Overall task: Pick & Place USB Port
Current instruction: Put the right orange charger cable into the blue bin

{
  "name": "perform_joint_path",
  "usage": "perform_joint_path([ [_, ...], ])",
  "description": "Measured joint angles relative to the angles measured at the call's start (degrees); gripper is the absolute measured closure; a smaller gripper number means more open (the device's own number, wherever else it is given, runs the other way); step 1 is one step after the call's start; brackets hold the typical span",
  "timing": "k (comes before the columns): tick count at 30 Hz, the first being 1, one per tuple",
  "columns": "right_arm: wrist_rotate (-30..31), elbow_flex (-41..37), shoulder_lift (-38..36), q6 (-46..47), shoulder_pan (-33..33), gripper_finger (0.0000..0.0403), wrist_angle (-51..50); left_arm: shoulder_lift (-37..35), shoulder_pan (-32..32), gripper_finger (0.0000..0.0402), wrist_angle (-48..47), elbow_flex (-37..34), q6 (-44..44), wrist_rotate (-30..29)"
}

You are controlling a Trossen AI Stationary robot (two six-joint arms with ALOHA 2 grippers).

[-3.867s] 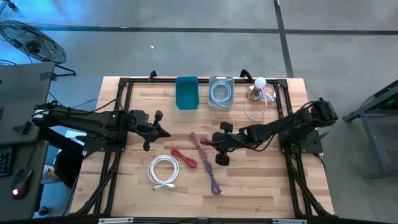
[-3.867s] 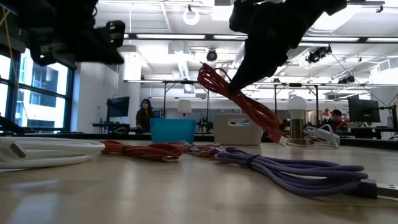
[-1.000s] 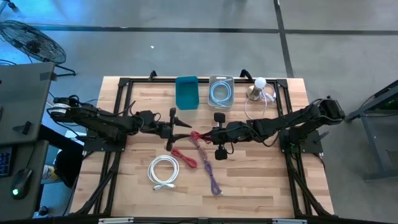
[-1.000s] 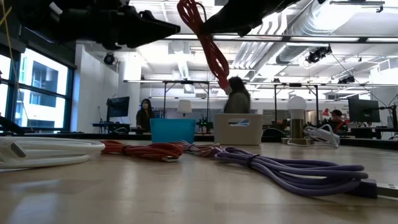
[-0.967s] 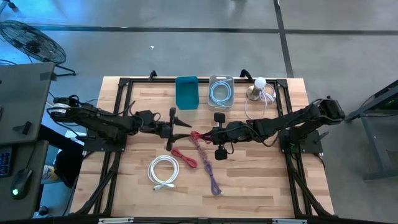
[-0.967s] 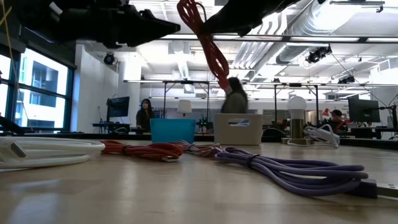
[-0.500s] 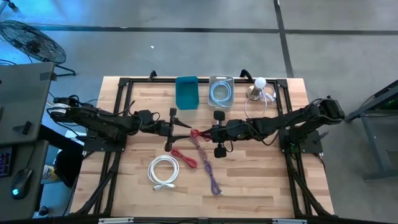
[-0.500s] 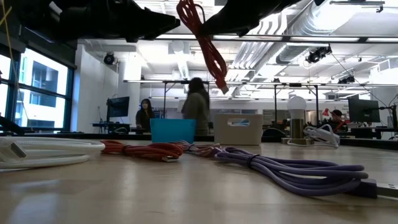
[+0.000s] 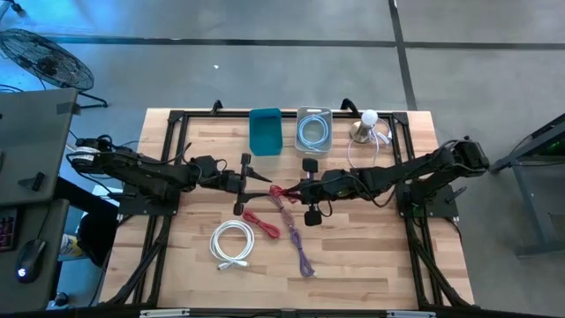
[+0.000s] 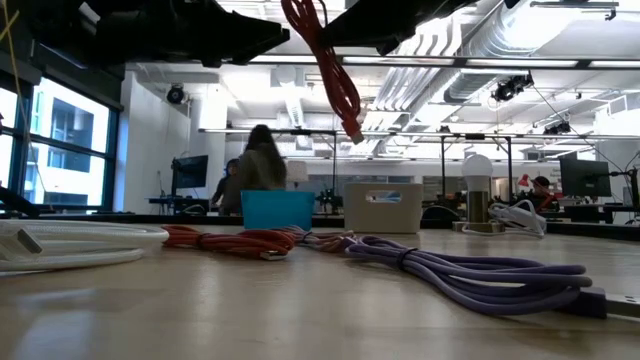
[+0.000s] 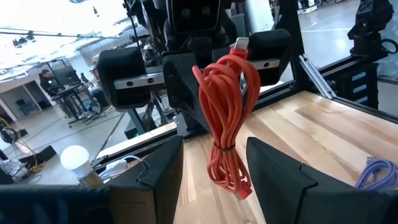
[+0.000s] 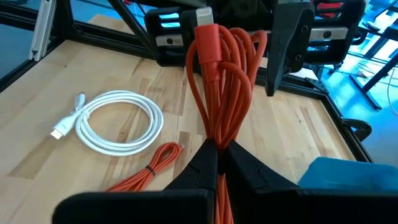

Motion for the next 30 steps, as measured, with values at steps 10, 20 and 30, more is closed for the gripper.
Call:
perform_joint_path([
  [10, -1.3, 0.0, 1.0, -1.1, -0.8, 0.0400, 1.2, 8.4, 0.0, 0.0229, -1.4, 7.7, 0.0, 6.0],
  [20, -1.5, 0.0, 1.7, -1.1, -0.7, 0.0400, 0.5, 11.5, 0.0, 0.0229, -4.5, 12.3, 2.9, 9.0],
  [30, -1.5, 0.0, 1.7, -1.0, -0.7, 0.0400, -0.1, 11.4, 0.0, 0.0249, -2.6, 12.3, 4.6, 9.2],
])
